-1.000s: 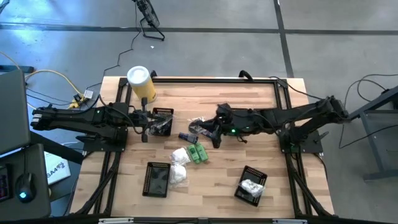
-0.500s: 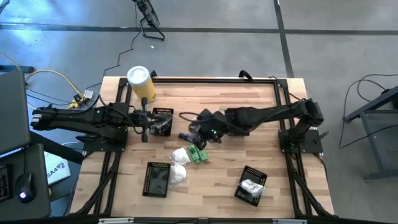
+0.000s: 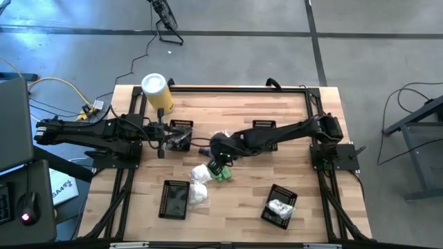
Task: Pick & Place Travel size toiletries
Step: Put the green shampoo into the bottom left black basket
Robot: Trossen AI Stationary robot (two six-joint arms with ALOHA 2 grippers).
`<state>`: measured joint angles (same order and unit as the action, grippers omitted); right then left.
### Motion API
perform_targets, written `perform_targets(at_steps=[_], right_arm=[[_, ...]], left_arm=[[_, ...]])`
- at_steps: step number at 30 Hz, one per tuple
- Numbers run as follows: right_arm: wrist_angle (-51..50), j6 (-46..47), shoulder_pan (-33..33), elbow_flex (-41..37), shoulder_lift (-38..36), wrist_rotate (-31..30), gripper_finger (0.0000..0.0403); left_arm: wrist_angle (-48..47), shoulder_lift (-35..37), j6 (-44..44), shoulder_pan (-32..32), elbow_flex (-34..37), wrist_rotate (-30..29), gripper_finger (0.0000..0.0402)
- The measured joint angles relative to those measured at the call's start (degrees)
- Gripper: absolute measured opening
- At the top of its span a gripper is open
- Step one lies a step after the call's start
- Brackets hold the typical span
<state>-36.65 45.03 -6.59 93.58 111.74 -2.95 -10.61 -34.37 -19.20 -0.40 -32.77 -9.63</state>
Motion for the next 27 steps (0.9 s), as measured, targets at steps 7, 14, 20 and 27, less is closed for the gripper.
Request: perform_targets(at_steps=[7,14,20,27], right_arm=[[-2.95,-0.06,0.0,0.02,1.97,0.36,0.0002],[-9.07,2.23,0.24,0.02,2.27,-1.62,0.003],[-8.56,5.29,0.36,-0.16,2.75,-4.79,0.0104],[-4.67,6.23,1.97,-2.27,4.84,-2.36,0.0176]], left_arm=[[-0.16,0.0,0.0,0.0,0.0,0.05,0.0],[-0.55,0.0,0.0,0.0,-0.04,0.09,0.0],[-1.88,0.0,0.0,0.0,-0.04,0.09,0.0],[-2.05,-0.02,0.0,0.0,-0.04,0.06,0.0]])
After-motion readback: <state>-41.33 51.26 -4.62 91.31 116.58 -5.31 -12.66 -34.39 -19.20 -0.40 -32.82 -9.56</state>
